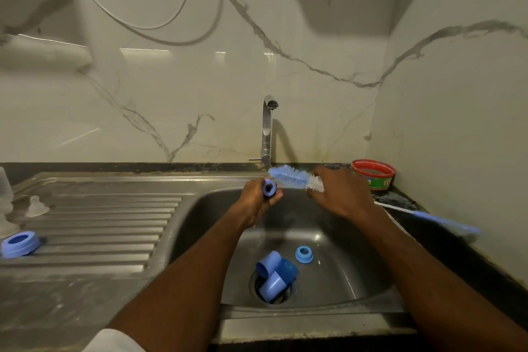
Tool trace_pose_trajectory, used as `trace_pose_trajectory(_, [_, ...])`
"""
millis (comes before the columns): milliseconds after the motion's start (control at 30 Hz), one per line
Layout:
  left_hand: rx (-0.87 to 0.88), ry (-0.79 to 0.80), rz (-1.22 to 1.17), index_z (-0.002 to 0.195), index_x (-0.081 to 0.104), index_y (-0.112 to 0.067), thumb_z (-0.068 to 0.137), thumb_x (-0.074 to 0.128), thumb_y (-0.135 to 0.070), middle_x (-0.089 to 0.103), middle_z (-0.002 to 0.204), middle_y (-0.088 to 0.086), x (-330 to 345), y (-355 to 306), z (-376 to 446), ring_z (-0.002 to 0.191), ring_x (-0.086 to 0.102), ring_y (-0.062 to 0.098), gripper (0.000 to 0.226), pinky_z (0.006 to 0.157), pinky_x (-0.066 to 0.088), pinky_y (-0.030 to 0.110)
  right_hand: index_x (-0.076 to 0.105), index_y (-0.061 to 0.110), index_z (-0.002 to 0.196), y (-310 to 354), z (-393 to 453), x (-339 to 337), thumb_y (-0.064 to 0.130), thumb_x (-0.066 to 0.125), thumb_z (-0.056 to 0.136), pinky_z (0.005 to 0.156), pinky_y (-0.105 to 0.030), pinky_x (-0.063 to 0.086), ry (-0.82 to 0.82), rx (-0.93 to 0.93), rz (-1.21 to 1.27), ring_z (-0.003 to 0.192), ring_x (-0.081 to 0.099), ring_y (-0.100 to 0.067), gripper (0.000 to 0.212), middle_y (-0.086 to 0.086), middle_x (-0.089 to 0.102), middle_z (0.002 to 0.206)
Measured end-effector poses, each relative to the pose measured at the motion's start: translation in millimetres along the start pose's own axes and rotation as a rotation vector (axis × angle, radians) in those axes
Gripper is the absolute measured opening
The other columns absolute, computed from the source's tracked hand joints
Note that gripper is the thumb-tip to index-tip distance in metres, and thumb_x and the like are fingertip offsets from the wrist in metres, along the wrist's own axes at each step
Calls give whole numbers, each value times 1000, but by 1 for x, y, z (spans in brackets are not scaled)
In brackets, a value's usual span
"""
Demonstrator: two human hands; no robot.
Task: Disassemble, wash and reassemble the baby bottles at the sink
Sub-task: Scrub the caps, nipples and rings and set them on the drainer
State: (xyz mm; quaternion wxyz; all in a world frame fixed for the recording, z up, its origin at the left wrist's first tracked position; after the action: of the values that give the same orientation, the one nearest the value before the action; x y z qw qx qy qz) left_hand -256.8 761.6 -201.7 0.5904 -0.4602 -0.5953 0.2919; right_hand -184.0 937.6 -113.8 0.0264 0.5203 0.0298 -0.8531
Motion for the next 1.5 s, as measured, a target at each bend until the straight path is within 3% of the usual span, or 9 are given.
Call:
trace_pose_trajectory(100, [23, 21, -75, 114, 62, 1, 106, 45, -12, 64, 124, 28, 2, -4, 2, 114, 66, 33, 23, 99, 55, 37, 53, 29, 129, 0, 1, 0, 75, 51, 88, 84, -33, 48, 80, 37, 42, 103, 64, -22, 62, 1, 67, 119])
trace_pose_trajectory(300, [41, 24, -151, 124, 63, -1, 106, 50, -29, 70, 119, 25, 1, -7, 5, 105, 72, 32, 36, 84, 62, 34, 44, 19, 140, 18, -7, 6, 39, 51, 104, 88, -35, 46, 143, 3, 111, 112, 61, -26, 42, -9, 60, 133])
trace_pose_trajectory(500, [118, 103, 22, 112, 72, -8, 93, 69, -37, 76, 110, 12, 14, -7, -3, 108, 71, 25, 34, 92, 59, 33, 59, 16, 129, 36, 1, 11, 24, 55, 101, 91, -39, 52, 86, 57, -41, 108, 63, -25, 29, -8, 64, 125])
trace_pose_trajectory(667, [148, 67, -55, 112, 72, 2, 87, 77, -26, 75, 111, 20, 9, -8, -1, 98, 73, 24, 38, 82, 62, 26, 17, 13, 161, 41, 2, 26, 5, 62, 95, 124, -49, 12, 141, 23, 74, 155, 9, -35, 81, -12, -4, 169])
trace_pose_trajectory(767, [160, 93, -63, 116, 70, 4, 85, 78, -30, 75, 111, 19, 12, -7, 1, 108, 72, 28, 47, 86, 61, 28, -6, 12, 161, 46, -2, 29, -11, 61, 89, 123, -35, 20, 118, -57, 357, 154, 16, -26, 101, -6, -7, 169])
trace_pose_trajectory(867, [175, 102, -70, 116, 71, 4, 88, 76, -31, 75, 110, 18, 14, -6, 0, 109, 72, 27, 45, 93, 59, 31, -1, 15, 162, 51, 1, 35, -10, 69, 84, 124, -27, -1, 104, -209, 374, 154, -4, -15, 108, 3, -10, 167])
trace_pose_trajectory(1133, [205, 38, -73, 115, 71, 1, 90, 74, -32, 76, 109, 17, 5, -8, 7, 106, 73, 26, 42, 98, 56, 37, 29, 21, 159, 60, 5, 39, -13, 66, 82, 124, -43, 27, 17, -291, 522, 151, 27, -20, 91, -1, 29, 164])
trace_pose_trajectory(1333, [67, 1, 40, 117, 70, -4, 97, 67, -27, 75, 109, 17, -3, 5, 14, 105, 72, 28, 30, 93, 59, 38, 55, 22, 143, 65, 10, 28, 17, 61, 99, 102, -4, 31, -2, -271, 599, 124, 50, 1, 44, 3, 60, 139])
trace_pose_trajectory(1500, [-7, -139, 55, 115, 68, -3, 99, 64, -27, 74, 106, 21, -22, 14, 26, 101, 73, 31, 28, 98, 57, 46, 65, 16, 120, 100, 54, 36, 29, 69, 95, 102, -37, 48, 81, -387, 210, 109, 59, -19, 28, -4, 64, 119])
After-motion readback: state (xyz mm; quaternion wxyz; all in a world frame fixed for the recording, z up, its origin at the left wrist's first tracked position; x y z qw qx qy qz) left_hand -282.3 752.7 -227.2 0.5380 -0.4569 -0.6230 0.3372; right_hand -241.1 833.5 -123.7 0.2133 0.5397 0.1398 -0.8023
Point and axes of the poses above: each hand's wrist, its own z-axis towards the middle knuckle, its own x-axis out of the palm, y = z × x, the point moved 7 cm from there along z, towards the middle knuckle
